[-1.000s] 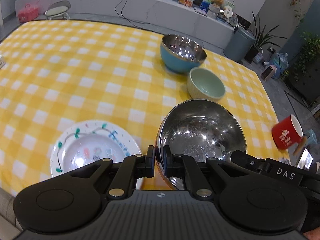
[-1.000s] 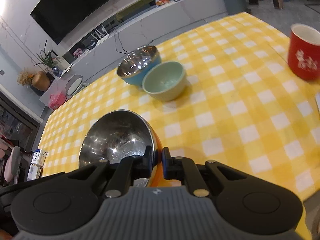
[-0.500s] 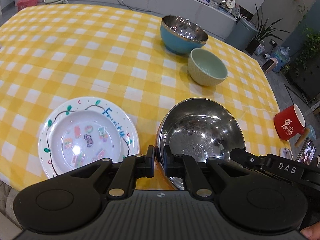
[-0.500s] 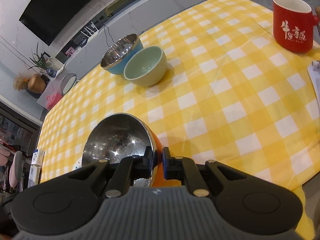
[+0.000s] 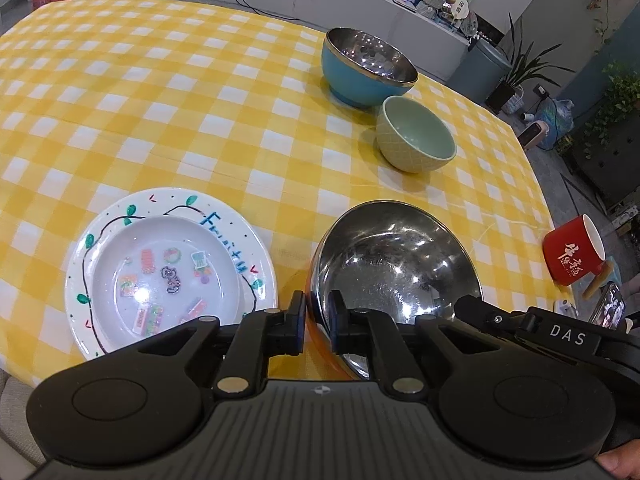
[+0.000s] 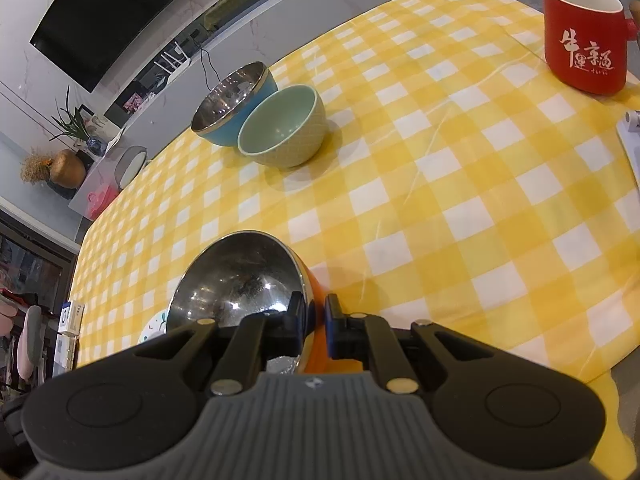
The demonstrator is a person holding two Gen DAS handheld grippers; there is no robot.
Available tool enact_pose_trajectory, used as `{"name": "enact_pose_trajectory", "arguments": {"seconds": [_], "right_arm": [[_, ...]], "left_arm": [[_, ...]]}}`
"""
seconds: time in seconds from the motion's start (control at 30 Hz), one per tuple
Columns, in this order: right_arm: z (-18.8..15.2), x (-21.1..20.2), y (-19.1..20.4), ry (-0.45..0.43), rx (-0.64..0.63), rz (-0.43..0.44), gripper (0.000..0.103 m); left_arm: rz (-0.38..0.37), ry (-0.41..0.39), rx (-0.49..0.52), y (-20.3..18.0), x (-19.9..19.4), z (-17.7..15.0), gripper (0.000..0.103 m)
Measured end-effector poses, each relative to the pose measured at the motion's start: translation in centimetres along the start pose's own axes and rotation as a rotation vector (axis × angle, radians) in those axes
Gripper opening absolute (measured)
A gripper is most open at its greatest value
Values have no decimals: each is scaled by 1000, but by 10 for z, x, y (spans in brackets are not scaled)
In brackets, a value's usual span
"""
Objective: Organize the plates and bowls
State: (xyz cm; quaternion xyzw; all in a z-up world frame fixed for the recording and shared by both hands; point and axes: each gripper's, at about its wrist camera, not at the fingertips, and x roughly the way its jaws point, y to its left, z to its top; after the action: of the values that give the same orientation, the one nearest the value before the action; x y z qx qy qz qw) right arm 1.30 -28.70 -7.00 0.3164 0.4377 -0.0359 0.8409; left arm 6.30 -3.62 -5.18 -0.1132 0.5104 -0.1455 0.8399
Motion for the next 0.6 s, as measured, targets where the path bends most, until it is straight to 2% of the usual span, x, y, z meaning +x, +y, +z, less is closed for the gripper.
{"name": "enact_pose_trajectory", "arguments": {"seconds": [0.2, 0.53, 0.6], "right_arm": [[0, 1, 1, -5, -9, -5, 9], [3, 2, 0, -28, -15, -21, 8], [4, 1, -1, -28, -12, -8, 13]], "left_arm": [[-22, -2, 0, 1, 2, 0, 18], [-38, 1, 3, -1, 7, 1, 18], [-40, -3, 6, 0, 6, 2, 18]]}}
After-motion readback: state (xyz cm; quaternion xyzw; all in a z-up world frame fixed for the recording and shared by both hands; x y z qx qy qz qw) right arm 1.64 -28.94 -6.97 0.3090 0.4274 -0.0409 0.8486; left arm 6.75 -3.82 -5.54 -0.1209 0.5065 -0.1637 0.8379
